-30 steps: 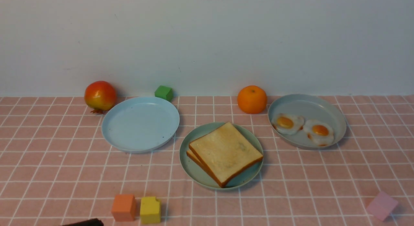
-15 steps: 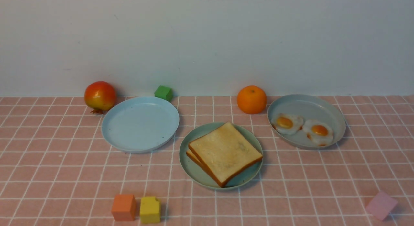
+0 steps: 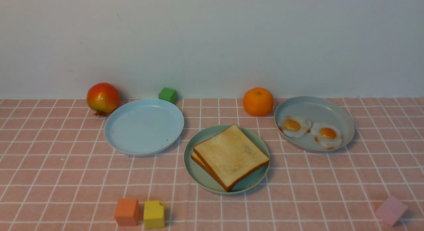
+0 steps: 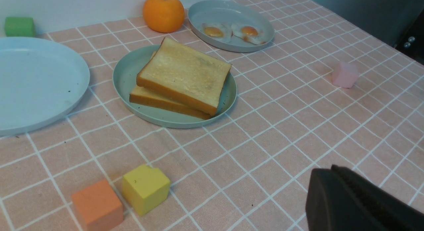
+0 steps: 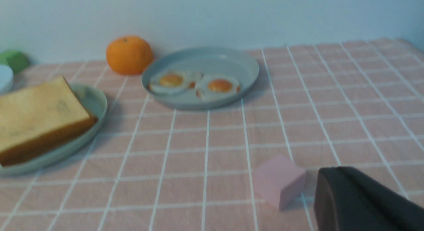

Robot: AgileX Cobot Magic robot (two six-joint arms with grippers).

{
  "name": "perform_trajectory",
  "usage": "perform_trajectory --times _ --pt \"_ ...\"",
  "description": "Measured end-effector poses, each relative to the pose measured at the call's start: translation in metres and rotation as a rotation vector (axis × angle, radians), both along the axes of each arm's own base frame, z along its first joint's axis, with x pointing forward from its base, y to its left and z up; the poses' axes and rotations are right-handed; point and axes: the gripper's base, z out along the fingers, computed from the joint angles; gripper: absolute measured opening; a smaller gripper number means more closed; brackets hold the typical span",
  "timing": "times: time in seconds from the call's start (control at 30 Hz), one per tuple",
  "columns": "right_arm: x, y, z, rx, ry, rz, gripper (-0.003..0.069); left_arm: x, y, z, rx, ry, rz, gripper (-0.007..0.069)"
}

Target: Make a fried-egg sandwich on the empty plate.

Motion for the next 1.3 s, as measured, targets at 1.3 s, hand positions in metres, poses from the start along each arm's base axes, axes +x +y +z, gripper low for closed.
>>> perform_trajectory --times 1.3 --pt "-0.002 0.0 -0.009 0.019 0.075 0.006 0.0004 -0.001 0.018 0.004 -0.06 -0.064 0.156 0.0013"
